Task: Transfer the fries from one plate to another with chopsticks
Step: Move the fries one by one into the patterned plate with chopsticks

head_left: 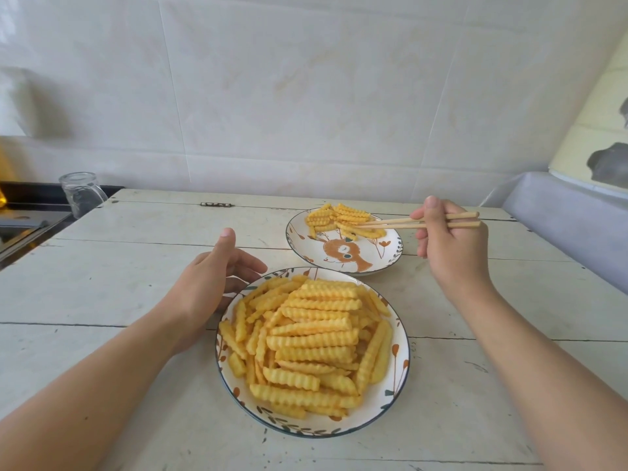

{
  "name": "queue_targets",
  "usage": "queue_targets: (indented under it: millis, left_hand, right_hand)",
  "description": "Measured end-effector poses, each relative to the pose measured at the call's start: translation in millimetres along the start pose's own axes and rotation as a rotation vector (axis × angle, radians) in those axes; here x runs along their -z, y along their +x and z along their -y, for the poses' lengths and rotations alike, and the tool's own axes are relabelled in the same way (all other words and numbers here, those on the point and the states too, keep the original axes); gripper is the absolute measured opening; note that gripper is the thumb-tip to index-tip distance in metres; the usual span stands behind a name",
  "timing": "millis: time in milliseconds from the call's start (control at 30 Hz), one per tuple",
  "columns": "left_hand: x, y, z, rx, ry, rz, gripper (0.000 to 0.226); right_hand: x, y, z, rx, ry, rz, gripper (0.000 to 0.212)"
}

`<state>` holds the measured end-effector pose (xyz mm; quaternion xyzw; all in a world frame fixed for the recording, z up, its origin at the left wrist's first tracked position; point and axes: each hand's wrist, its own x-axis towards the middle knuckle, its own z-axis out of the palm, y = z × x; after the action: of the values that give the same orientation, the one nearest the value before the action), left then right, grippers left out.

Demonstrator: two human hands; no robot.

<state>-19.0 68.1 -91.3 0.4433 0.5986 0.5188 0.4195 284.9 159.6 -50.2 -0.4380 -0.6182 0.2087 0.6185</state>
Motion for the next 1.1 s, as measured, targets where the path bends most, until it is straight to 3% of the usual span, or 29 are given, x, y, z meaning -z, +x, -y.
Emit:
queue_targets:
  millis: [200,333,467,700,933,1100]
  left_hand:
    - [3.1,2.0,4.3,0.008,0.023,0.004,0.078]
    - [3.5,1.5,1.7,0.02,0.025,0.004,0.079]
    - [1.2,-6.0,-5.4,0.041,0.04,0.011,0.081]
    - [-5.1,-17.3,-12.6,0.063,0.068,-0.035,0.076]
    - [-3.3,-18.4,-14.5,0.064,0.085,-0.028,0.077]
    - [-4.3,-17.4,-14.1,0.029,0.079,-0.033,0.075]
  right_hand:
    - [-5.5,-4.7,-0.8,-0.043,0.0,0.065,0.038]
    - [-3.4,-4.4,13.8,-0.106,0.038,0.012,0.043]
    - [24.8,-3.2,57.0,-0.198,0.179,-0.098,0.055]
    - [81.4,-16.6,111.7,-0.336,0.157,-0.028,0.054]
    - [83.6,-42.9,123.6,-0.288,0.052,0.067,0.051]
    - [86.9,-15.4,116.4,-0.243,0.13,-0.092,0.045]
